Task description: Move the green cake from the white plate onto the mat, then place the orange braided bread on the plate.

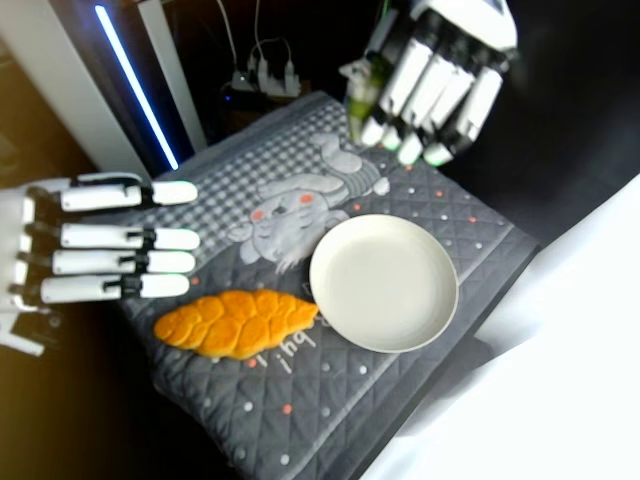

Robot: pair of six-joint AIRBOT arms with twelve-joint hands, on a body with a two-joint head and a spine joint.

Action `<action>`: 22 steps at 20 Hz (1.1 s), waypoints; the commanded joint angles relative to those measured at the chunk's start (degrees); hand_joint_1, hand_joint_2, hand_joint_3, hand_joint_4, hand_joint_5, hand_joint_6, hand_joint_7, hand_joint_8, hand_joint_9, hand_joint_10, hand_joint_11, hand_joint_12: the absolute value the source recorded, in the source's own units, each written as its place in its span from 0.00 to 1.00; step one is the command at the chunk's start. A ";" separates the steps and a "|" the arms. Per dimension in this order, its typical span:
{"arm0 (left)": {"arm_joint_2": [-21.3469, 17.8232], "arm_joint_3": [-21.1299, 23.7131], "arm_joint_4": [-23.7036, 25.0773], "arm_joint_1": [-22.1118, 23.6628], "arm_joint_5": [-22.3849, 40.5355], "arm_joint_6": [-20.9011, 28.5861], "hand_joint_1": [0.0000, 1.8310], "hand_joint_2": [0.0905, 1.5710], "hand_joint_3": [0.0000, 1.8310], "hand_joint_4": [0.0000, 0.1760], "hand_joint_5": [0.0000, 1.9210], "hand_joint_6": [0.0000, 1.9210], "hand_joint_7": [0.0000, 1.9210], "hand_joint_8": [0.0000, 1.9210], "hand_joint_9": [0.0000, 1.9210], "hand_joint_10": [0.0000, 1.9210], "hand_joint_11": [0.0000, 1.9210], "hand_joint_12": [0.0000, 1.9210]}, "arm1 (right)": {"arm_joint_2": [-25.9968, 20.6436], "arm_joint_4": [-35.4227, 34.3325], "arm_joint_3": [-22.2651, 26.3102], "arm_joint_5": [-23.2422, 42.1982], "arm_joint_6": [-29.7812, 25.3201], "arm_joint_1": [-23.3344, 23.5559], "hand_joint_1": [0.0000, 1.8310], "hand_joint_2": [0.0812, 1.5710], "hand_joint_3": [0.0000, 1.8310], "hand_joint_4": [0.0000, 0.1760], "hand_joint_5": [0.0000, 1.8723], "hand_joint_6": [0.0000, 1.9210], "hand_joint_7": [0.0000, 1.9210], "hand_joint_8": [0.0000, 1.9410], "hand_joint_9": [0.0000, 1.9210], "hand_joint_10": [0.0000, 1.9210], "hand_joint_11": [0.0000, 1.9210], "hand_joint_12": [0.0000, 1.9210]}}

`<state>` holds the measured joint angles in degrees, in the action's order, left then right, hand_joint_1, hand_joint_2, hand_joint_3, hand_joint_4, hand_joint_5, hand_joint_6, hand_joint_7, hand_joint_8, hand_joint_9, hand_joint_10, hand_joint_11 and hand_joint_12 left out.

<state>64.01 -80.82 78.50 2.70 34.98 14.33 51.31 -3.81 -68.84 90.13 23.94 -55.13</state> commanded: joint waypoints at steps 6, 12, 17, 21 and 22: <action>-4.51 3.87 -2.15 -0.42 3.48 0.16 0.68 0.64 0.00 0.06 0.61 0.37 0.57 0.40 0.57 0.12 0.29 0.62 | -0.32 -2.31 -0.13 6.86 -0.26 0.54 0.42 0.56 0.00 0.87 0.23 0.00 0.29 0.00 0.24 0.00 0.08 0.30; -7.58 7.09 -2.59 -4.58 3.82 -1.14 0.62 0.62 0.00 0.17 0.65 0.27 0.61 0.26 0.47 0.50 0.39 0.73 | -0.24 -2.39 -0.12 6.85 -0.26 0.54 0.40 0.53 0.00 0.94 0.22 0.00 0.30 0.00 0.25 0.00 0.14 0.15; -8.06 8.66 -1.89 -8.96 3.01 -1.19 0.62 0.64 0.00 0.17 0.61 0.31 0.59 0.30 0.43 0.43 0.21 0.65 | -0.02 -2.45 -0.12 6.82 -0.26 0.54 0.37 0.54 0.00 1.00 0.22 0.00 0.29 0.00 0.25 0.00 0.13 0.13; -7.69 10.19 2.43 -10.07 1.37 -1.18 0.67 0.68 0.00 0.00 0.61 0.23 0.49 0.62 0.36 0.66 0.25 0.85 | 0.03 -2.46 -0.12 6.81 -0.26 0.54 0.37 0.51 0.00 1.00 0.24 0.00 0.31 0.00 0.25 0.00 0.16 0.09; -7.44 10.40 2.99 -10.47 1.21 -1.18 0.68 0.68 0.00 0.00 0.63 0.19 0.48 0.66 0.34 0.64 0.24 0.84 | 0.03 -2.46 -0.11 6.81 -0.26 0.54 0.37 0.50 0.00 1.00 0.24 0.00 0.30 0.00 0.25 0.00 0.16 0.09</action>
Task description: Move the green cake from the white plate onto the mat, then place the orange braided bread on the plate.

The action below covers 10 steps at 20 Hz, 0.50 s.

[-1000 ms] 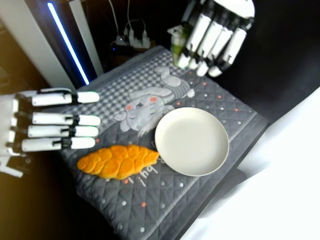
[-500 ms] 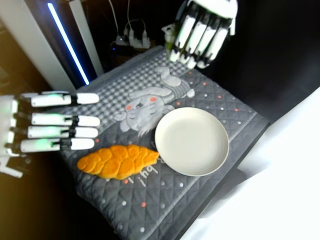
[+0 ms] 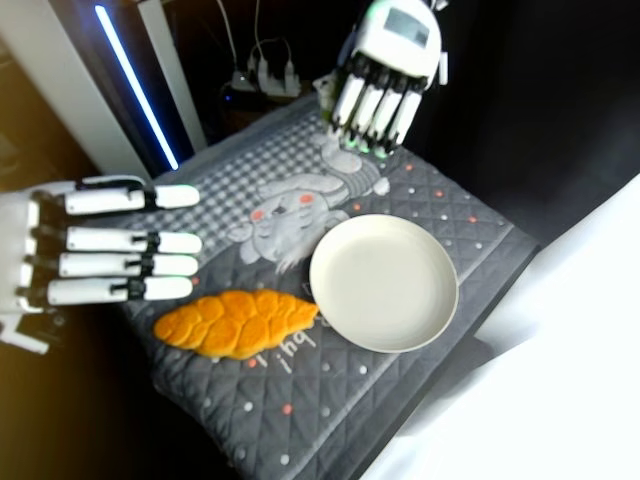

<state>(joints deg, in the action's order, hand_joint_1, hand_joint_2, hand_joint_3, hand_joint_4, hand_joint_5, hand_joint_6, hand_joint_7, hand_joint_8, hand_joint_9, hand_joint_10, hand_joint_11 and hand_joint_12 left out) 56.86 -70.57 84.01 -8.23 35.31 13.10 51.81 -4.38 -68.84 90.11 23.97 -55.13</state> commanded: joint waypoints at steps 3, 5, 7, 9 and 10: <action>0.62 0.17 -2.60 -1.68 0.60 0.05 0.69 0.66 0.00 0.00 0.63 0.21 0.53 0.59 0.37 0.61 0.25 0.84 | -0.35 -1.89 -0.10 6.79 -0.29 0.54 0.38 0.50 0.00 1.00 0.24 0.00 0.30 0.00 0.25 0.00 0.17 0.07; 1.06 0.17 -3.71 -3.37 0.31 -0.41 0.69 0.64 0.00 0.00 0.63 0.22 0.59 0.48 0.41 0.52 0.23 0.82 | -0.31 -1.89 -0.09 6.76 -0.30 0.54 0.39 0.51 0.00 1.00 0.24 0.00 0.30 0.00 0.24 0.00 0.17 0.07; 1.59 0.15 -6.23 -5.33 -0.70 -3.45 0.68 0.64 0.00 0.00 0.64 0.25 0.60 0.42 0.44 0.43 0.25 0.77 | -0.26 -1.95 -0.08 6.73 -0.31 0.54 0.38 0.49 0.00 1.00 0.25 0.00 0.31 0.00 0.24 0.00 0.17 0.07; 2.83 -0.72 -8.23 -7.07 -1.96 -5.50 0.68 0.64 0.00 0.17 0.64 0.26 0.60 0.40 0.44 0.37 0.26 0.72 | -0.21 -1.98 -0.05 6.68 -0.33 0.54 0.38 0.48 0.00 1.00 0.25 0.00 0.32 0.00 0.23 0.00 0.17 0.06; 3.68 -1.56 -8.83 -7.88 -2.11 -5.50 0.68 0.64 0.00 0.24 0.61 0.32 0.59 0.41 0.43 0.35 0.23 0.74 | -0.19 -1.97 -0.05 6.67 -0.34 0.54 0.39 0.48 0.00 1.00 0.25 0.00 0.31 0.00 0.23 0.00 0.17 0.06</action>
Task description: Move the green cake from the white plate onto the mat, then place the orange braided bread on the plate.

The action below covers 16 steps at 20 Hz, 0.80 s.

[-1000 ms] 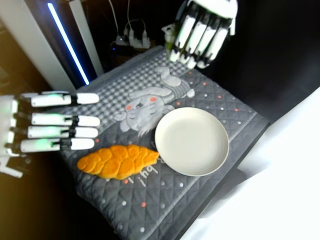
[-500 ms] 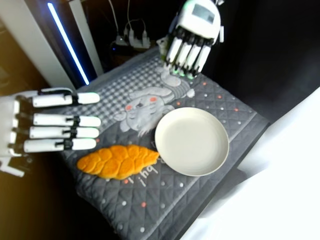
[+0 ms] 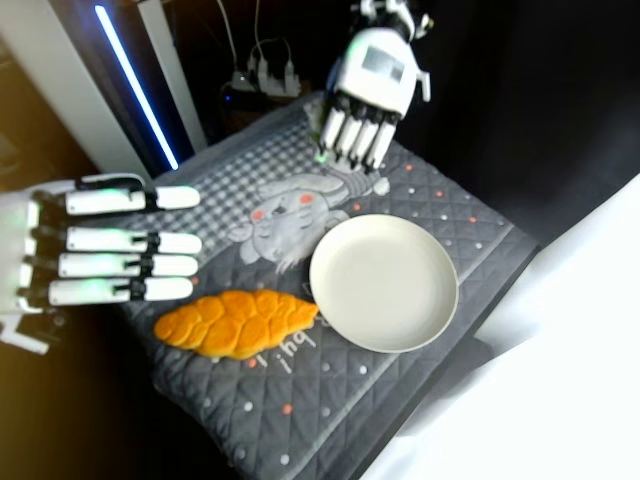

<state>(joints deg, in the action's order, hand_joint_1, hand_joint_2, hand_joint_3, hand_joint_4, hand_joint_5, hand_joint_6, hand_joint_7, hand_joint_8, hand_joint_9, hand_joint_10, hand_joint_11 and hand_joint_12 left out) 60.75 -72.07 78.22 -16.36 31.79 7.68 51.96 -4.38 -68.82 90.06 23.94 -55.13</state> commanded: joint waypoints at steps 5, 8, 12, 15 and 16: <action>2.66 -3.33 -6.01 -2.54 1.17 -0.07 0.67 0.66 0.00 0.21 0.59 0.36 0.56 0.46 0.39 0.44 0.20 0.82 | -0.27 -1.95 -0.09 6.57 -0.32 0.54 0.39 0.47 0.00 1.00 0.26 0.00 0.32 0.00 0.23 0.00 0.18 0.06; 3.10 -3.77 -5.99 -2.89 0.97 -0.07 0.59 0.65 0.00 0.86 0.57 0.41 0.53 0.24 0.34 0.41 0.08 0.81 | -0.27 -1.95 -0.09 6.57 -0.32 0.54 0.40 0.47 0.00 1.00 0.25 0.00 0.32 0.00 0.23 0.00 0.17 0.05; 3.18 -3.78 -5.90 -3.60 0.76 -0.07 0.50 0.44 0.00 0.00 0.48 0.02 0.47 0.01 0.25 0.36 0.00 0.76 | -0.23 -1.94 -0.09 6.56 -0.32 0.54 0.39 0.47 0.00 1.00 0.26 0.00 0.32 0.00 0.24 0.00 0.18 0.05; 3.10 -3.78 -5.90 -3.61 0.84 -0.07 0.48 0.42 0.00 0.02 0.40 0.00 0.38 0.00 0.23 0.29 0.00 0.76 | -0.22 -1.94 -0.10 6.56 -0.32 0.54 0.39 0.48 0.00 1.00 0.26 0.00 0.32 0.00 0.23 0.00 0.19 0.04; 3.05 -3.78 -5.96 -3.60 0.91 -0.07 0.50 0.40 0.00 0.11 0.39 0.00 0.37 0.00 0.22 0.32 0.00 0.82 | -0.22 -1.94 -0.09 6.56 -0.32 0.53 0.39 0.47 0.00 1.00 0.25 0.00 0.33 0.00 0.23 0.00 0.19 0.04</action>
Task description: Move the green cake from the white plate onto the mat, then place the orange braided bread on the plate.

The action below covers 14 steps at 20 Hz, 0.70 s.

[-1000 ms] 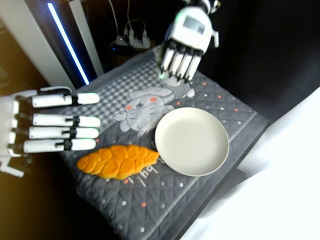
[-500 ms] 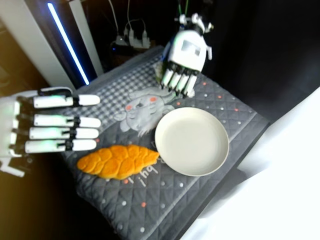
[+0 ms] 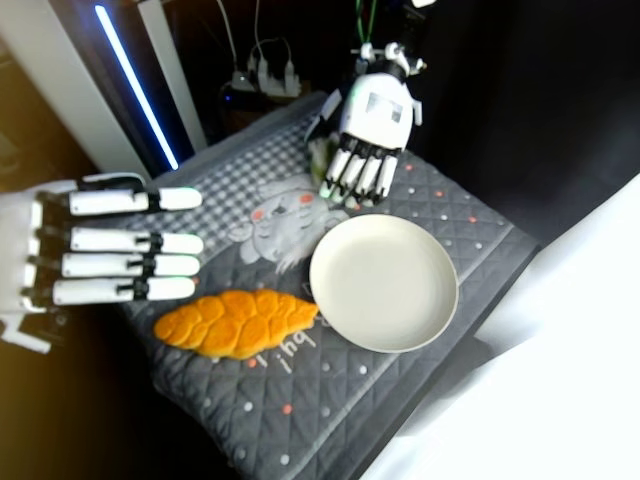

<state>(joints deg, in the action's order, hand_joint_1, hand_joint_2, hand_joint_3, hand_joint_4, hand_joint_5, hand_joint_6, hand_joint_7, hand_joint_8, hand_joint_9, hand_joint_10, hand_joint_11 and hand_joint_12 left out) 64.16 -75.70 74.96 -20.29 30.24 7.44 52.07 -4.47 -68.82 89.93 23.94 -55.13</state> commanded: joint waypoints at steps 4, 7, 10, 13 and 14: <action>-1.15 -0.24 -4.27 0.34 2.81 0.17 0.50 0.37 0.00 0.05 0.34 0.00 0.35 0.00 0.20 0.36 0.00 0.83 | -0.31 -1.86 -0.09 6.53 -0.32 0.53 0.41 0.46 0.00 1.00 0.25 0.00 0.33 0.00 0.23 0.00 0.20 0.05; -1.90 -0.35 -5.37 0.58 3.69 0.18 0.49 0.39 0.00 0.00 0.30 0.00 0.32 0.00 0.19 0.31 0.00 0.83 | -0.31 -1.85 -0.12 6.08 -0.32 0.53 0.40 0.46 0.00 1.00 0.24 0.00 0.30 0.00 0.22 0.00 0.21 0.05; -3.74 0.40 -6.71 1.79 5.23 0.01 0.50 0.38 0.00 0.40 0.28 0.00 0.31 0.00 0.14 0.42 0.00 0.81 | -0.70 -1.59 -0.75 4.85 -1.08 0.54 0.39 0.44 0.00 1.00 0.21 0.00 0.28 0.00 0.19 0.00 0.19 0.03; -5.90 2.07 -12.35 2.54 6.20 -5.90 0.51 0.39 0.00 0.24 0.25 0.00 0.29 0.00 0.14 0.42 0.01 0.81 | -2.08 -1.59 -1.72 1.69 -1.23 0.55 0.40 0.44 0.00 1.00 0.22 0.00 0.24 0.00 0.16 0.00 0.15 0.01; -6.64 2.70 -14.56 2.52 6.21 -8.44 0.45 0.39 0.00 0.43 0.24 0.00 0.29 0.00 0.16 0.36 0.01 0.76 | -2.43 -1.60 -2.24 0.26 -1.23 0.55 0.40 0.44 0.00 1.00 0.20 0.00 0.22 0.00 0.14 0.00 0.14 0.01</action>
<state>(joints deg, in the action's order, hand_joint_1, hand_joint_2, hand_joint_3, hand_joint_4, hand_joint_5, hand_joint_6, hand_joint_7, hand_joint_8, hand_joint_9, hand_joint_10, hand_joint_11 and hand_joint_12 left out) 57.89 -72.75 62.72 -18.33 33.28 -1.67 50.13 -3.46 -70.83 84.95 23.05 -55.13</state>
